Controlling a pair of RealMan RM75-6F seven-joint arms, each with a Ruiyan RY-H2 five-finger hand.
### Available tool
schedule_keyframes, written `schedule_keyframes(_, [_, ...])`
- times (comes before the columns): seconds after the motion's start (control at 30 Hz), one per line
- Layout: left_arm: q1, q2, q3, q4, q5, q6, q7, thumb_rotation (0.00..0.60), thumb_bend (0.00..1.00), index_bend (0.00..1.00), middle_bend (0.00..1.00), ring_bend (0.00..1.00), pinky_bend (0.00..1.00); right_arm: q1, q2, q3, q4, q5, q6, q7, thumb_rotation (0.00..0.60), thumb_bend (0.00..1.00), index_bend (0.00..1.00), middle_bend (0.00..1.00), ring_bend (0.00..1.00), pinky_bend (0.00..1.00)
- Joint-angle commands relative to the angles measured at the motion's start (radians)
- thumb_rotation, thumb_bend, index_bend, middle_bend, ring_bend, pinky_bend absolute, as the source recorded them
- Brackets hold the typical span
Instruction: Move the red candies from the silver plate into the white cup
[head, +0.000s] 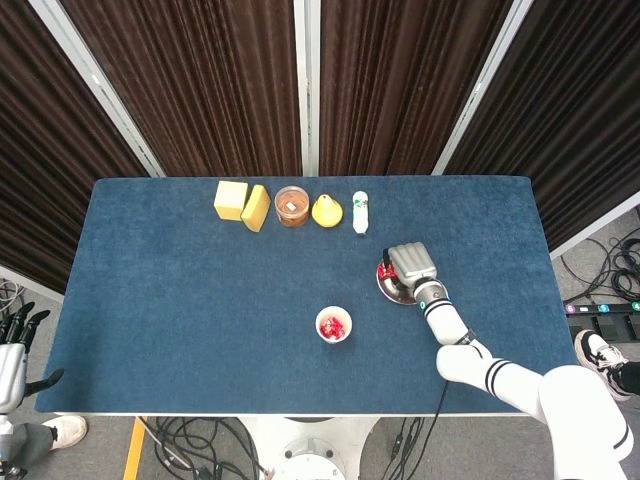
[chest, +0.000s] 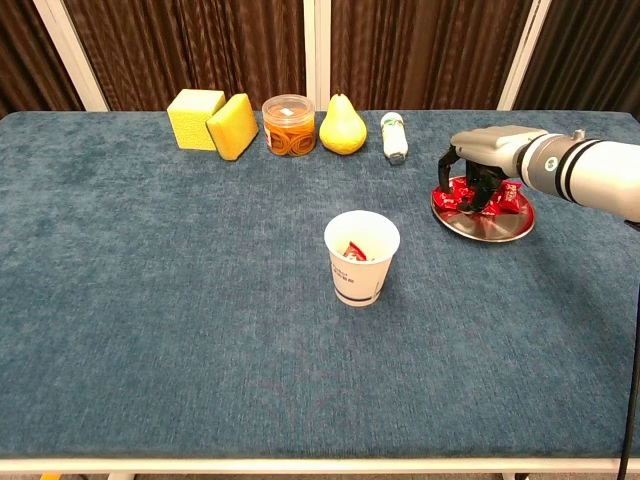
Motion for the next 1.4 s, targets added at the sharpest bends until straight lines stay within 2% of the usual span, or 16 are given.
schedule_keyframes(0.03, [0.001,0.0,0.001,0.002,0.0,-0.001,-0.003,0.6,0.0,0.22,0.17,0.14,0.16,-0.001,-0.012,-0.001,0.014,-0.011,0.005,0.001,0.6,0.27,0.45,0.98,1.0,1.0])
schedule_keyframes(0.2, [0.005,0.0,0.002,0.008,-0.001,0.002,-0.009,0.6,0.0,0.22,0.17,0.14,0.16,-0.001,-0.032,0.0,0.034,-0.026,0.005,0.003,0.6,0.19,0.46,0.98,1.0,1.0])
schedule_keyframes(0.37, [0.007,-0.002,0.002,0.013,-0.001,0.002,-0.015,0.6,0.0,0.22,0.17,0.14,0.16,-0.001,-0.046,0.005,0.05,-0.04,0.009,0.007,0.6,0.2,0.49,0.98,1.0,1.0])
schedule_keyframes(0.6, [0.008,-0.006,0.001,0.019,-0.001,0.003,-0.02,0.6,0.0,0.22,0.17,0.14,0.16,-0.012,-0.033,0.014,0.029,-0.06,0.024,0.016,0.6,0.36,0.56,0.98,1.0,1.0])
schedule_keyframes(0.67, [0.009,-0.007,0.001,0.019,-0.001,0.005,-0.02,0.6,0.0,0.22,0.17,0.14,0.16,-0.023,-0.004,0.02,-0.022,-0.08,0.049,0.028,0.6,0.37,0.56,0.98,1.0,1.0])
schedule_keyframes(0.73, [0.01,-0.007,0.001,0.019,-0.001,0.005,-0.02,0.6,0.0,0.22,0.17,0.14,0.16,-0.041,0.053,0.027,-0.122,-0.116,0.09,0.05,0.6,0.37,0.56,0.98,1.0,1.0])
schedule_keyframes(0.87, [0.009,-0.006,0.001,0.016,0.002,0.006,-0.018,0.6,0.0,0.22,0.17,0.14,0.16,-0.08,0.2,0.045,-0.39,-0.215,0.158,0.116,0.6,0.37,0.56,0.98,1.0,1.0])
schedule_keyframes(1.0, [0.009,-0.003,-0.001,0.009,0.008,0.012,-0.014,0.6,0.0,0.22,0.17,0.14,0.16,-0.094,0.288,0.04,-0.577,-0.319,0.173,0.172,0.6,0.37,0.56,0.98,1.0,1.0])
schedule_keyframes(1.17, [0.013,0.004,0.0,0.001,0.01,0.02,-0.009,0.6,0.0,0.22,0.17,0.14,0.16,-0.091,0.31,0.016,-0.668,-0.414,0.168,0.211,0.6,0.36,0.56,0.98,1.0,1.0])
schedule_keyframes(1.4, [0.018,0.005,0.001,-0.003,0.007,0.024,-0.007,0.6,0.0,0.22,0.17,0.14,0.16,-0.074,0.289,-0.014,-0.673,-0.444,0.14,0.206,0.6,0.36,0.56,0.98,1.0,1.0])
